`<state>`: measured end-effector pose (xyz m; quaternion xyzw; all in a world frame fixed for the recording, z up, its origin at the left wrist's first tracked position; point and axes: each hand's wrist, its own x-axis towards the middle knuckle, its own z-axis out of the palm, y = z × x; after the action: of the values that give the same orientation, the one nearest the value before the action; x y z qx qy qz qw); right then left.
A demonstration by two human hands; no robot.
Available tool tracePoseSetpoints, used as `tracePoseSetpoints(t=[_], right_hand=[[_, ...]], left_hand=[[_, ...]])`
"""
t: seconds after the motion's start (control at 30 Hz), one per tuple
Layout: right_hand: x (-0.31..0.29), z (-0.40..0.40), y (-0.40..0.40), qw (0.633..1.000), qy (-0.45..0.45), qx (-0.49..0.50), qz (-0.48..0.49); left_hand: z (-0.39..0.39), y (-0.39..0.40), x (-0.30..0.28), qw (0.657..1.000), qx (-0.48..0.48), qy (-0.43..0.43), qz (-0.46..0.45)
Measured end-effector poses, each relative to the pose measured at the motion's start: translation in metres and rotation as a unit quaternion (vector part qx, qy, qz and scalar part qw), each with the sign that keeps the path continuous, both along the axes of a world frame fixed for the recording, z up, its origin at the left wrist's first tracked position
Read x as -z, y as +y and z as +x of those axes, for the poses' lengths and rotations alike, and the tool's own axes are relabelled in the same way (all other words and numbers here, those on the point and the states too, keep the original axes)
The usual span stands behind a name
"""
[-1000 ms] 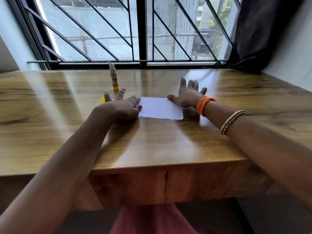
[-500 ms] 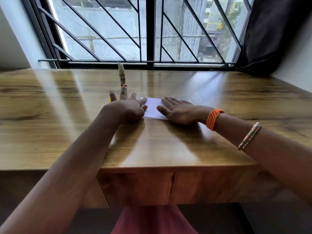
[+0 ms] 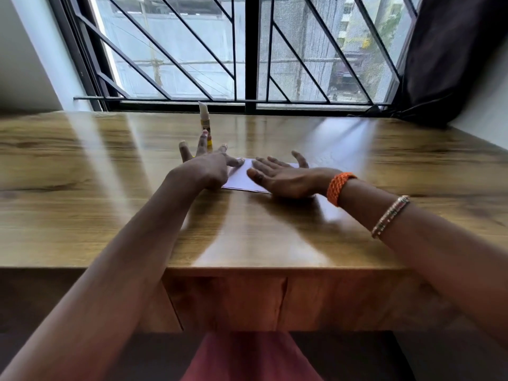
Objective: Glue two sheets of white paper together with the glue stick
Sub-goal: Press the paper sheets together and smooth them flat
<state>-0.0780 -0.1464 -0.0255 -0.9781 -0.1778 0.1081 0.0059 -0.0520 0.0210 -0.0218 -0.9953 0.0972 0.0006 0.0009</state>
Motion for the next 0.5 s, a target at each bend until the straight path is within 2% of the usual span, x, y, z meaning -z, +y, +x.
tracePoseSetpoints(t=[0.07, 0.13, 0.3, 0.37, 0.5], right_hand=[[-0.003, 0.006, -0.001, 0.999, -0.004, 0.032, 0.003], [0.000, 0.003, 0.005, 1.000, -0.009, 0.014, 0.009], [0.018, -0.015, 0.028, 0.989, -0.035, -0.137, 0.046], [0.014, -0.002, 0.024, 0.992, -0.028, -0.115, 0.047], [0.002, 0.026, 0.011, 0.999, -0.026, -0.001, 0.031]], left_hand=[[0.000, 0.001, 0.001, 1.000, 0.009, -0.006, -0.011], [0.001, 0.005, -0.001, 0.999, 0.017, -0.029, -0.011], [0.006, 0.014, -0.003, 0.994, -0.003, -0.110, 0.013], [0.006, 0.013, -0.002, 0.993, -0.010, -0.120, 0.022], [0.001, 0.013, 0.000, 0.992, 0.003, -0.123, 0.004]])
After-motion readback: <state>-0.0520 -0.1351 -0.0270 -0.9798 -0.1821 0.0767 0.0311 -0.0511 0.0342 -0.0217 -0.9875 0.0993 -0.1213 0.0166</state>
